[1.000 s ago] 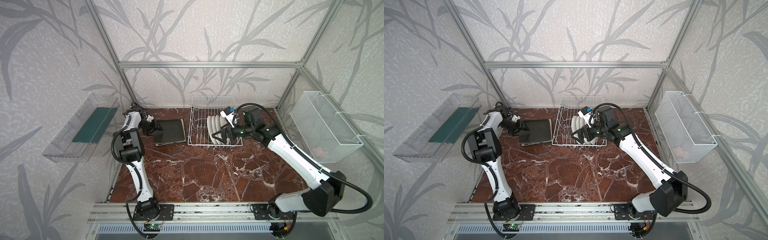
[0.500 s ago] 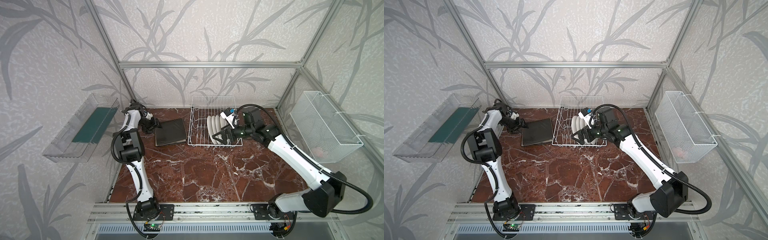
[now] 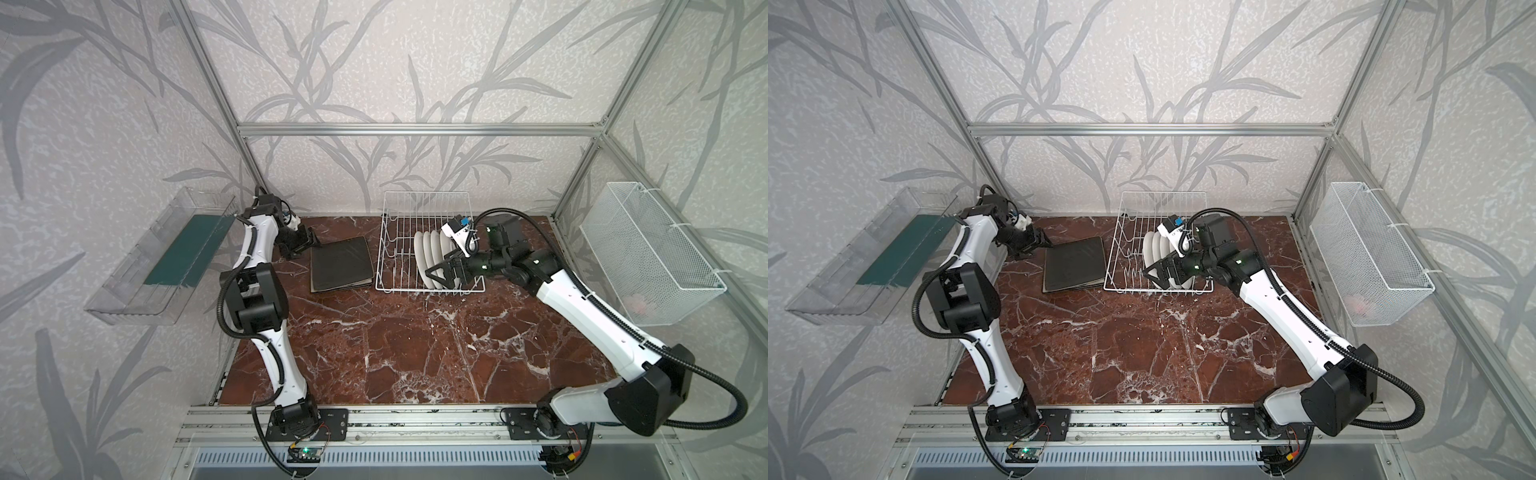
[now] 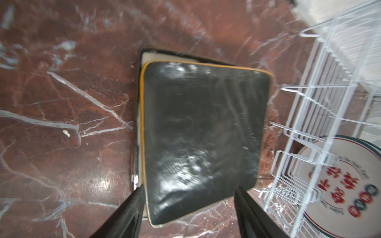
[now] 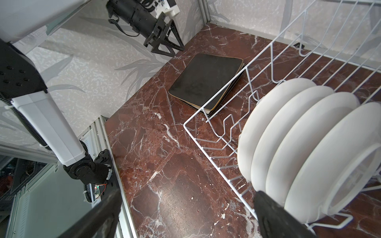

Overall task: Unload the plates from the dish rack
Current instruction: 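Raise the left gripper and move it over the rack to the flower plates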

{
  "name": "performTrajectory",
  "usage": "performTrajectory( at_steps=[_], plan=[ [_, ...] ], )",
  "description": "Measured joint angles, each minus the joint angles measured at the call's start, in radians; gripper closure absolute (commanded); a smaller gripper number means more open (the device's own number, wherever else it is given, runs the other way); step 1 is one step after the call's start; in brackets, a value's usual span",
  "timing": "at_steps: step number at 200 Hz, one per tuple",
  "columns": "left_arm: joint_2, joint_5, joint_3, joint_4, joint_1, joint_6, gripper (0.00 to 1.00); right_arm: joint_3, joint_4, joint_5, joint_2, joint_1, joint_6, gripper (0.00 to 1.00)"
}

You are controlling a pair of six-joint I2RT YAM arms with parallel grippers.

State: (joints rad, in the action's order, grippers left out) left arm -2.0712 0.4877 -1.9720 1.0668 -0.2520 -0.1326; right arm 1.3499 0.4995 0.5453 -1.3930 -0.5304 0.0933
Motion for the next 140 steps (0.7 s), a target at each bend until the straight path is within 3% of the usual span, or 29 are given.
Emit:
performTrajectory(
  at_steps=[43,140],
  plan=[
    [0.151,-0.009,0.0,-0.018,0.081,-0.01,0.24,-0.002,-0.001,-0.032,0.018,0.0,0.008,0.01],
    [0.298,0.021,0.04,-0.105,0.309,-0.114,0.23,-0.056,-0.001,-0.184,0.13,0.0,0.026,0.01]
  ],
)
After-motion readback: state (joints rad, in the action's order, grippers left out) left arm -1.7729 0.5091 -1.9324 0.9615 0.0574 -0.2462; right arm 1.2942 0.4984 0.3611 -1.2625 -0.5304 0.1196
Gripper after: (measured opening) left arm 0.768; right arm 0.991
